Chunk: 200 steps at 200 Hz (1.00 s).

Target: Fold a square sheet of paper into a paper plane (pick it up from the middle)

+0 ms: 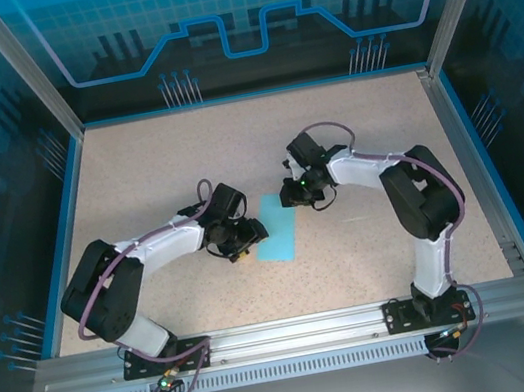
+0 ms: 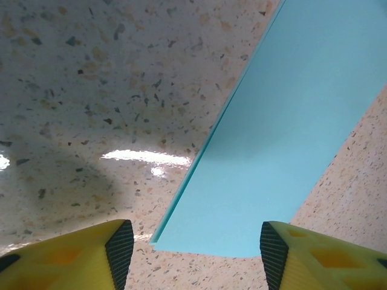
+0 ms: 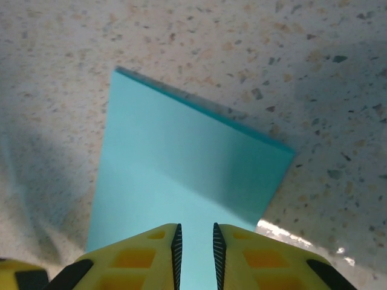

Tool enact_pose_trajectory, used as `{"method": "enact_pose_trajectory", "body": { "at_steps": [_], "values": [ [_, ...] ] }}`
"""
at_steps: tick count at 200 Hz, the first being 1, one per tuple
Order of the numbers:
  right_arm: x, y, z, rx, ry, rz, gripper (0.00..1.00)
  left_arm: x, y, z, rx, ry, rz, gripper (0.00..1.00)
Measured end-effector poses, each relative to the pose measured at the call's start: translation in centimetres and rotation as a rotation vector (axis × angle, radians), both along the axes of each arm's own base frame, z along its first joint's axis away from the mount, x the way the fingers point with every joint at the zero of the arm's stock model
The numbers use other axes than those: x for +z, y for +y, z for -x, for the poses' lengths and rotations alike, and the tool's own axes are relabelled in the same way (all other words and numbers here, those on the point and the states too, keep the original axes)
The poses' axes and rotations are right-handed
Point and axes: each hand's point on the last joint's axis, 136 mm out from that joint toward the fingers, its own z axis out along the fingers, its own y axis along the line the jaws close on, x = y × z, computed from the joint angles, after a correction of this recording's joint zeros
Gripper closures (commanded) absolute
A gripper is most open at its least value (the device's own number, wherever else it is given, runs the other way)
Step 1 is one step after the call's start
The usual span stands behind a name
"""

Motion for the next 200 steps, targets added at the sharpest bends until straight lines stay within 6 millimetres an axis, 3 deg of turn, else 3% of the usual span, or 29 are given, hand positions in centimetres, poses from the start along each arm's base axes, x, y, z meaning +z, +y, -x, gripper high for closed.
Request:
{"method": "enact_pose_trajectory", "body": {
  "at_steps": [32, 114, 200],
  "values": [
    [-1.5, -0.1, -0.2, -0.021, 0.036, 0.019, 0.77, 0.1, -0.2, 0.3, 0.001, 0.019, 0.016, 0.36],
    [-1.7, -0.2, -0.5, -0.073, 0.079, -0.011, 0.77, 0.0, -1.6, 1.3, -0.039, 0.082, 0.096, 0.34],
    [-1.7, -0.2, -0.5, -0.084, 0.106, -0.041, 0.77, -1.0, -1.7, 1.8, -0.045, 0.124, 0.091, 0.32]
  ]
}}
